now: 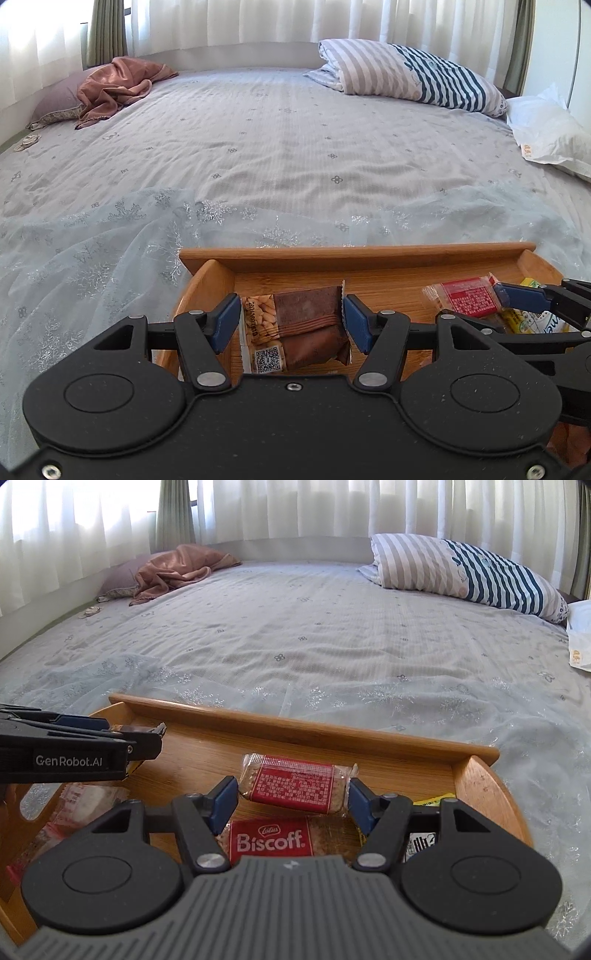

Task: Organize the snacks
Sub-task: 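Carry both packets over the wooden tray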

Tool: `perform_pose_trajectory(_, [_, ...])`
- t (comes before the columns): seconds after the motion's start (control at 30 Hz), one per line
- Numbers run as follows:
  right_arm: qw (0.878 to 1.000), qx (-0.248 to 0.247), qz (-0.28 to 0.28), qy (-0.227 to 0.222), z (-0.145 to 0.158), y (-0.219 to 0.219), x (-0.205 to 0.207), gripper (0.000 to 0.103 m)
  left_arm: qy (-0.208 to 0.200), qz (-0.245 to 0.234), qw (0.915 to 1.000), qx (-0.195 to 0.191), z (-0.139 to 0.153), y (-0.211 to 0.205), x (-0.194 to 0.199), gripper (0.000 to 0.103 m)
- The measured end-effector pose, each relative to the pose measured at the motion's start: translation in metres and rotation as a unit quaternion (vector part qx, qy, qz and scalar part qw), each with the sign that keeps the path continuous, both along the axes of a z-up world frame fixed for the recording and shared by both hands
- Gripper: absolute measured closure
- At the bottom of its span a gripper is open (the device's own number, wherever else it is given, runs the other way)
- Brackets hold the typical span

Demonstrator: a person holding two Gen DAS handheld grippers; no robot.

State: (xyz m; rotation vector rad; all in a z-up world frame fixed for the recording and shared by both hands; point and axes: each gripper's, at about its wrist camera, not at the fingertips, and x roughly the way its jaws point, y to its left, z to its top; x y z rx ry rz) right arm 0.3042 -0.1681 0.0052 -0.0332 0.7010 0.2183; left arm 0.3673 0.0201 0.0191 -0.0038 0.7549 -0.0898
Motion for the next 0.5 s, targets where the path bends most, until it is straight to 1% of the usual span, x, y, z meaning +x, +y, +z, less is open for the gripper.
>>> perform_pose_trajectory(0.23, [1.0, -0.003, 0.004, 0.006, -0.0034, 0.0029, 0.0021, 0.035, 0.01, 0.002, 0.9999, 0.004, -0.0089, -0.0002, 0.0059, 0.044])
perform_pose_trajectory(0.5, [1.0, -0.001, 0.003, 0.011, -0.0033, 0.0031, 0.0036, 0.034, 0.009, 0.0, 0.9999, 0.007, -0.0106, -0.0004, 0.0057, 0.043])
